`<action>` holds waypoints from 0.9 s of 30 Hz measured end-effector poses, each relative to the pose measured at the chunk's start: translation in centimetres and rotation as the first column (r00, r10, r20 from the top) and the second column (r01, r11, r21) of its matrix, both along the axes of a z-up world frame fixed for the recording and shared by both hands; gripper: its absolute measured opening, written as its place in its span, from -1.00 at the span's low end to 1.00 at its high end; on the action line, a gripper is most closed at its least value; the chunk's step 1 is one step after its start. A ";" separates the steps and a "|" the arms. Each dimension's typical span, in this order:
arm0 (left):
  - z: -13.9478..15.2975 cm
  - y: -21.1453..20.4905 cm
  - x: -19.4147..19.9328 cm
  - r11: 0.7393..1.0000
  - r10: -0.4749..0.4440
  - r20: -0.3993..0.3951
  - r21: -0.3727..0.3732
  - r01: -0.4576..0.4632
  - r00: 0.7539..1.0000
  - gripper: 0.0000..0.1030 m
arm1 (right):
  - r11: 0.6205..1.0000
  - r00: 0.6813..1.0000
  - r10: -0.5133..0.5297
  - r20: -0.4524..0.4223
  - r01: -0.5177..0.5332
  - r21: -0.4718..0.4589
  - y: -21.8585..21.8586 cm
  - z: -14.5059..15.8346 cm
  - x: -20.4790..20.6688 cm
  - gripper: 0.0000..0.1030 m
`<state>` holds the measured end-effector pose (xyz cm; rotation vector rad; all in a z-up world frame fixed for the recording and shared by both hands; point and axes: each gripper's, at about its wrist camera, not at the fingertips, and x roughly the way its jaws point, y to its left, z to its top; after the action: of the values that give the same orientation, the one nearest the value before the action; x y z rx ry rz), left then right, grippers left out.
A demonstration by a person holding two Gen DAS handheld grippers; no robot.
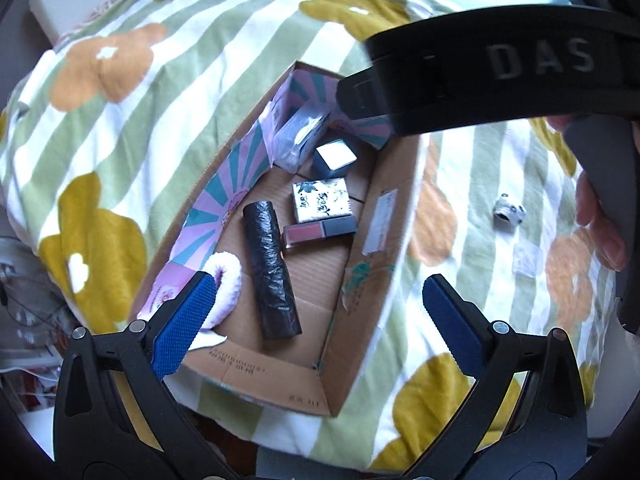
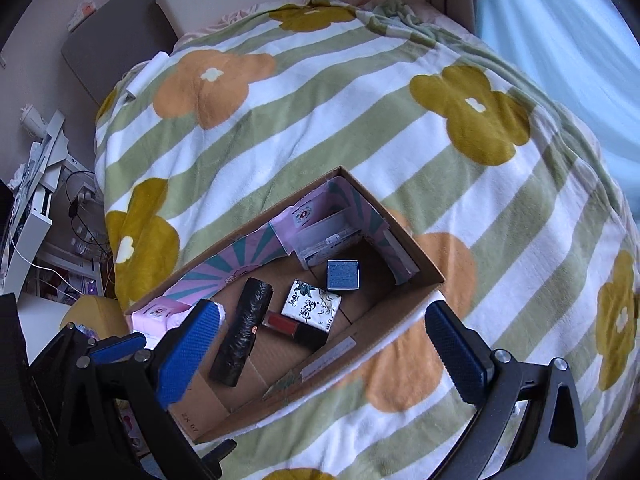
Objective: Organize objects
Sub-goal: 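Open both tools and withdraw them from the cardboard box, then move both tools toward the white sock and clear floss pick case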
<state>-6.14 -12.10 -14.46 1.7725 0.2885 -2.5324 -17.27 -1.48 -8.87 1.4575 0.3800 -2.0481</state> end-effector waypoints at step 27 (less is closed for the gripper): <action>12.7 9.3 2.2 0.953 -0.294 -0.221 0.007 0.303 0.930 0.99 | 0.706 0.698 -0.706 -0.122 0.707 -0.037 22.5 7.7 16.3 0.99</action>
<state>-3.98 -2.79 -1.73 1.6639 0.0790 -2.9613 -0.98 20.99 -1.20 1.6475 -0.1755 -2.7528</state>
